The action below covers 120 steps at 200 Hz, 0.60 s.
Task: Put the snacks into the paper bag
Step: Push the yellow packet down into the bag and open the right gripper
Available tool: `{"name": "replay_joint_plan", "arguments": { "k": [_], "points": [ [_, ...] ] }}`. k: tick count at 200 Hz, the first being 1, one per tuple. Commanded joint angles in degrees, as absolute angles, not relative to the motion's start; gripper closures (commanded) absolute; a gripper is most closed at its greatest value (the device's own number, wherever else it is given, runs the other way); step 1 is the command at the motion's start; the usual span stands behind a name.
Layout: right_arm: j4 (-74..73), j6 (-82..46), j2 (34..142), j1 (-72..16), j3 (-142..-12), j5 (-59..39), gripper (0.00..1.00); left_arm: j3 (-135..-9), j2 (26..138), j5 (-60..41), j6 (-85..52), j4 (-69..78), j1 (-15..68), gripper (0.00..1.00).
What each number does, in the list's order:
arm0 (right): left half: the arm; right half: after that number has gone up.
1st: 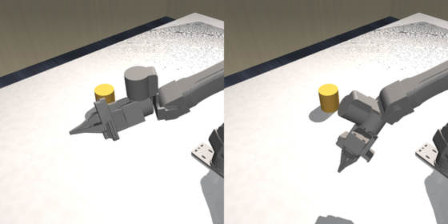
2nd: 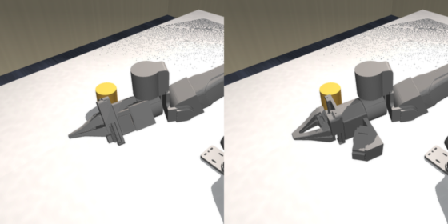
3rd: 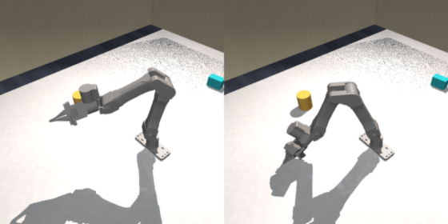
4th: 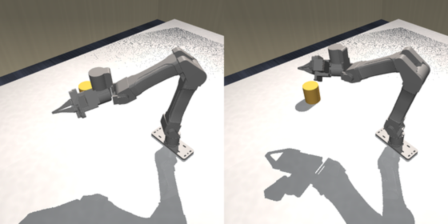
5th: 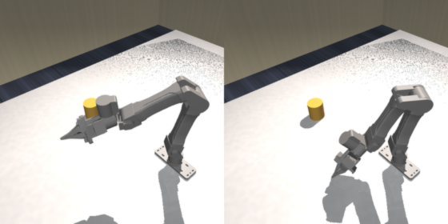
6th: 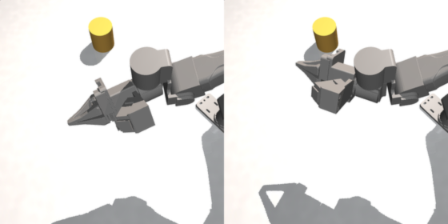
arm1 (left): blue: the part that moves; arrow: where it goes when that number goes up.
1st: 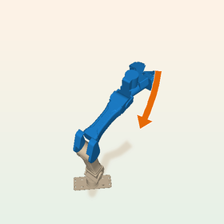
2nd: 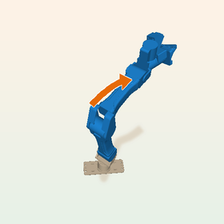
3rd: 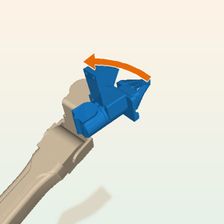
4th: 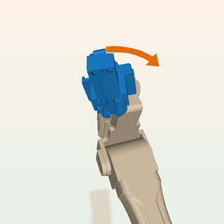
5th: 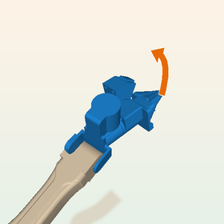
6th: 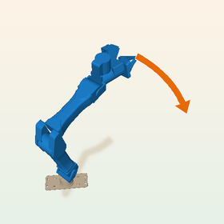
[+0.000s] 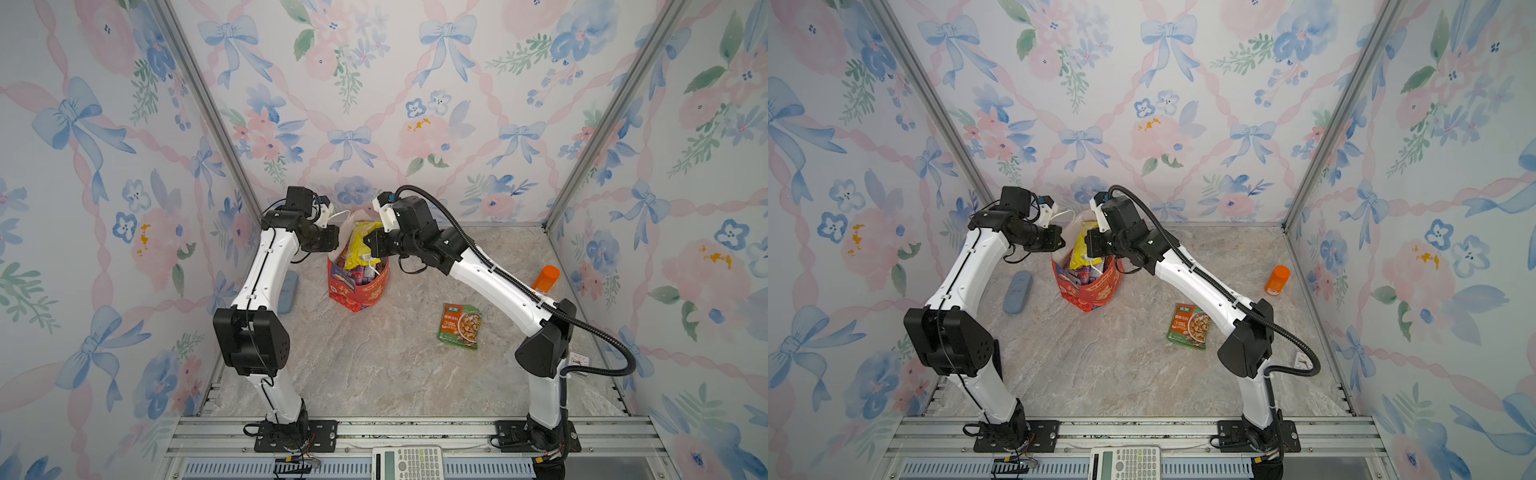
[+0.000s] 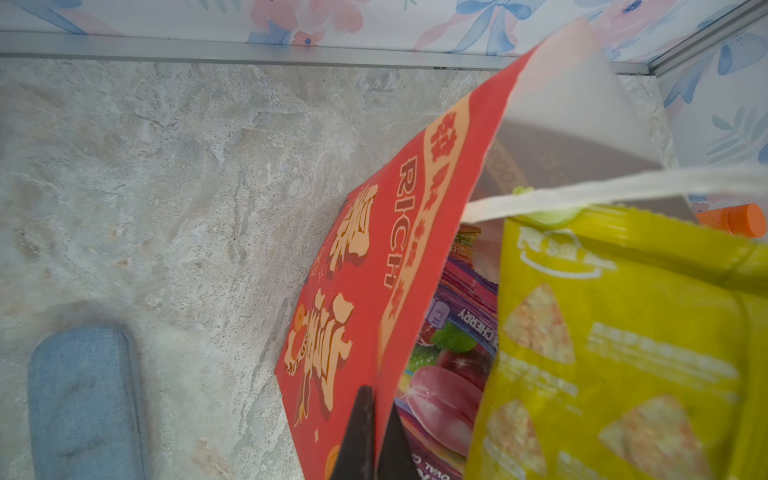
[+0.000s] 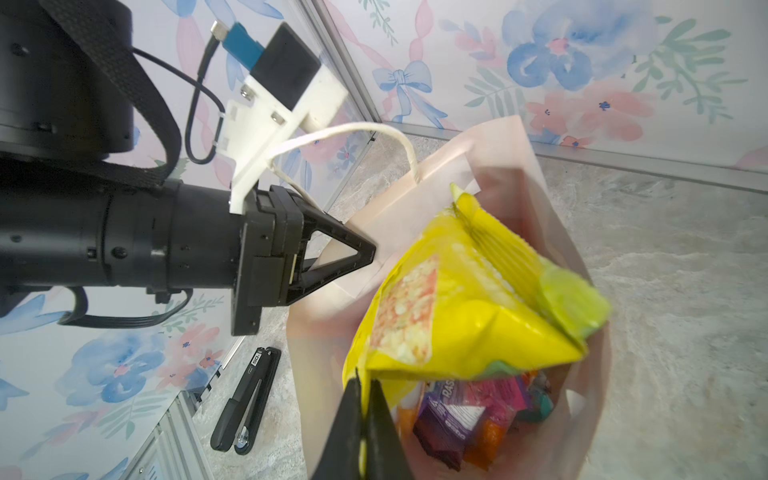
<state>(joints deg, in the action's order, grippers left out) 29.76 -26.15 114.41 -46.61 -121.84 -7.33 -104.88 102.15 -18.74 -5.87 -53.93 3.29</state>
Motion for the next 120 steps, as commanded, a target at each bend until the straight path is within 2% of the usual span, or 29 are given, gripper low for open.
{"name": "replay_joint_plan", "arguments": {
  "k": [1, 21, 32, 41, 68, 78, 96, 120],
  "points": [
    [28.94, -26.81, 116.68, -46.54, -124.98, -8.05, 0.92, -103.89, 100.12, -18.64, -6.15, -56.07, 2.62, 1.00],
    [29.57, -27.49, 119.32, -46.46, -127.54, -8.44, 0.92, -103.86, 100.11, -18.63, -6.20, -56.05, 2.59, 1.00],
    [29.76, -28.09, 120.40, -46.47, -128.45, -8.13, 0.87, -103.89, 100.02, -18.63, -6.15, -56.07, 2.64, 1.00],
    [29.80, -28.70, 120.89, -46.37, -128.67, -7.70, 0.78, -103.80, 100.04, -18.63, -6.15, -56.07, 2.64, 1.00],
    [30.47, -27.94, 118.74, -46.39, -127.68, -5.25, 0.40, -103.97, 100.21, -18.72, -6.15, -56.07, 2.64, 1.00],
    [29.99, -26.84, 116.72, -46.46, -126.13, -3.77, 0.31, -103.91, 100.26, -18.73, -6.15, -56.08, 2.64, 1.00],
    [29.39, -24.34, 113.26, -46.49, -123.86, -0.78, 0.24, -103.89, 100.11, -18.72, -6.15, -56.07, 2.64, 1.00],
    [31.10, -20.39, 110.43, -47.17, -123.66, 3.29, 0.24, -103.89, 100.02, -18.41, -6.15, -56.08, 2.68, 1.00]
  ]
}}
